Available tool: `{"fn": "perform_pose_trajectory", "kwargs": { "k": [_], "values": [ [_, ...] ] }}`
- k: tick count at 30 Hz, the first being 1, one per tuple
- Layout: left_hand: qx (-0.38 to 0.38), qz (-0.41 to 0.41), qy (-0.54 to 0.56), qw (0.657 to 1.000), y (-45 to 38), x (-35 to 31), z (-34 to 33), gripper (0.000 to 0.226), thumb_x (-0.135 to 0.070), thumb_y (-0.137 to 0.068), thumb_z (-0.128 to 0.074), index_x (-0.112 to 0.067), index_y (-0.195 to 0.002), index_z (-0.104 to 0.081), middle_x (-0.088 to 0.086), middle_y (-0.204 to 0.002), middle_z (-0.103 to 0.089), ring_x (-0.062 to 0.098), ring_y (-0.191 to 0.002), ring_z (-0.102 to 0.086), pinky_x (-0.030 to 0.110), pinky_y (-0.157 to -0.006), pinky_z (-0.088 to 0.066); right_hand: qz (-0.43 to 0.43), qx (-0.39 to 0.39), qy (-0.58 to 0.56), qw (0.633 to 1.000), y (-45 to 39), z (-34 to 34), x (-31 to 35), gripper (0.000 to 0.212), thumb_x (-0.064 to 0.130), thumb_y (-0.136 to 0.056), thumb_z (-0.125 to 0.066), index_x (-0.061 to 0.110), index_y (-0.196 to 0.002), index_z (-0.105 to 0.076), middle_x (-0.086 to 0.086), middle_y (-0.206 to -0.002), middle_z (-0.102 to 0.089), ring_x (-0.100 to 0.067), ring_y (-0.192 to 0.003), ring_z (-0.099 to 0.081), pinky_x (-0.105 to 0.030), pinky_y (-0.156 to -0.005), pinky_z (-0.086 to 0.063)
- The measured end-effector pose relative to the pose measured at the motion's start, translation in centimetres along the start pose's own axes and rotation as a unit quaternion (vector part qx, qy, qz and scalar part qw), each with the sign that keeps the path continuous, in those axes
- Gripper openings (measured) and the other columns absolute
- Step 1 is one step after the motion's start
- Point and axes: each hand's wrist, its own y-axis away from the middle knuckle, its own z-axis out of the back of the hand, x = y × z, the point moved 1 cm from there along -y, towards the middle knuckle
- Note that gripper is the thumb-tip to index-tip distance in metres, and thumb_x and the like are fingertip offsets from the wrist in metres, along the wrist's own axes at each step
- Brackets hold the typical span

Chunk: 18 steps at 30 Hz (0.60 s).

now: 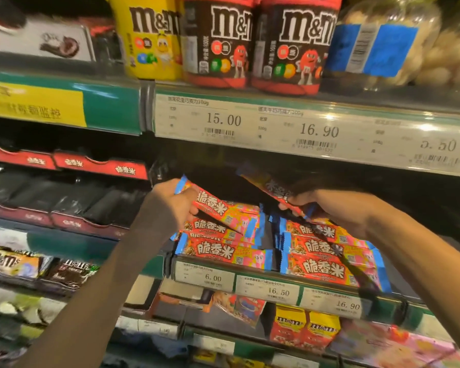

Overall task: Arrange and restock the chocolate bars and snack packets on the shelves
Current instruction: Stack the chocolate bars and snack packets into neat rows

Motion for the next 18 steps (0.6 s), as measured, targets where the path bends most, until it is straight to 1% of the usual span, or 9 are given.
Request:
{"fn": "perform_pose_trajectory", "kwargs": {
  "k": [3, 6, 8, 10, 13, 15, 16, 17, 18],
  "values": [
    [-0.003, -0.033, -0.068, 0.997, 0.1, 1.1, -0.2, 0.007, -0.022, -0.096, -0.056, -0.018, -0.091, -0.058, 0.009, -0.072, -0.064, 0.019, -0.058, -0.059, 0.028, -0.052, -0.049, -0.035, 0.032, -0.067, 0.997, -0.5, -0.4, -0.1, 0.013, -0.002, -0.090, -0.061, 0.007, -0.095, -0.069, -0.008, -0.086, -0.071, -0.018, -0.078, -0.059, -0.021, -0.067, -0.051],
    [-0.014, -0.079, -0.205, 0.976, 0.6, 1.8, -0.4, 0.010, -0.031, -0.093, -0.057, -0.026, -0.101, -0.052, 0.008, -0.080, -0.063, 0.024, -0.066, -0.063, 0.033, -0.058, -0.050, -0.080, 0.042, -0.130, 0.987, -1.4, -0.7, -0.7, 0.032, -0.007, -0.086, -0.063, 0.005, -0.116, -0.064, -0.014, -0.103, -0.068, -0.022, -0.093, -0.060, -0.025, -0.077, -0.052],
    [-0.032, -0.126, -0.293, 0.947, 1.3, 1.7, -1.0, 0.010, -0.029, -0.095, -0.054, -0.024, -0.103, -0.052, 0.002, -0.075, -0.060, 0.023, -0.065, -0.059, 0.031, -0.058, -0.043, -0.088, 0.059, -0.133, 0.985, -1.7, -1.0, -0.8, 0.031, -0.009, -0.085, -0.063, 0.002, -0.114, -0.064, -0.014, -0.101, -0.068, -0.022, -0.094, -0.060, -0.030, -0.087, -0.048],
    [-0.081, -0.169, -0.353, 0.917, 1.7, 1.8, -1.6, 0.011, -0.028, -0.095, -0.054, -0.022, -0.103, -0.054, -0.003, -0.076, -0.055, 0.025, -0.073, -0.059, 0.030, -0.061, -0.037, -0.093, 0.080, -0.115, 0.986, -1.6, -1.5, -0.6, 0.022, -0.008, -0.086, -0.061, -0.001, -0.107, -0.066, -0.012, -0.094, -0.071, -0.019, -0.089, -0.064, -0.031, -0.090, -0.048],
    [-0.127, -0.172, -0.415, 0.884, 1.7, 2.0, -2.1, 0.022, -0.031, -0.090, -0.062, -0.020, -0.108, -0.062, 0.005, -0.095, -0.056, 0.027, -0.094, -0.057, 0.033, -0.066, -0.039, -0.094, 0.095, -0.115, 0.984, -1.7, -2.3, -0.5, 0.016, -0.005, -0.088, -0.061, -0.002, -0.101, -0.069, -0.013, -0.096, -0.074, -0.023, -0.100, -0.065, -0.035, -0.097, -0.047],
    [-0.161, -0.223, -0.409, 0.870, 2.5, 1.6, -2.5, 0.024, -0.034, -0.089, -0.064, -0.017, -0.106, -0.068, 0.007, -0.102, -0.055, 0.025, -0.097, -0.052, 0.032, -0.066, -0.039, -0.091, 0.098, -0.145, 0.980, -1.8, -2.9, -0.3, 0.010, 0.000, -0.090, -0.061, 0.004, -0.093, -0.070, -0.011, -0.093, -0.072, -0.023, -0.098, -0.063, -0.032, -0.093, -0.050],
    [-0.170, -0.250, -0.377, 0.876, 3.2, 1.0, -2.5, 0.024, -0.037, -0.091, -0.061, -0.019, -0.102, -0.070, 0.005, -0.102, -0.054, 0.023, -0.098, -0.050, 0.031, -0.066, -0.039, -0.089, 0.096, -0.162, 0.978, -1.9, -3.3, -0.2, 0.009, 0.004, -0.091, -0.062, 0.008, -0.090, -0.070, -0.008, -0.089, -0.071, -0.021, -0.093, -0.063, -0.029, -0.086, -0.052],
    [-0.142, -0.246, -0.331, 0.900, 3.8, 0.4, -2.6, 0.027, -0.043, -0.093, -0.055, -0.022, -0.101, -0.069, 0.000, -0.102, -0.054, 0.018, -0.099, -0.050, 0.031, -0.069, -0.040, -0.088, 0.093, -0.181, 0.975, -2.1, -3.6, -0.2, 0.008, 0.007, -0.091, -0.063, 0.009, -0.088, -0.070, -0.006, -0.086, -0.069, -0.018, -0.088, -0.062, -0.025, -0.078, -0.054],
    [-0.082, -0.212, -0.276, 0.934, 4.3, -0.1, -2.7, 0.033, -0.052, -0.094, -0.048, -0.027, -0.100, -0.068, -0.005, -0.100, -0.056, 0.014, -0.097, -0.053, 0.030, -0.072, -0.042, -0.088, 0.090, -0.199, 0.972, -2.2, -3.9, -0.1, 0.007, 0.008, -0.091, -0.065, 0.010, -0.088, -0.070, -0.004, -0.084, -0.069, -0.015, -0.082, -0.063, -0.021, -0.070, -0.056]
  ]
}}
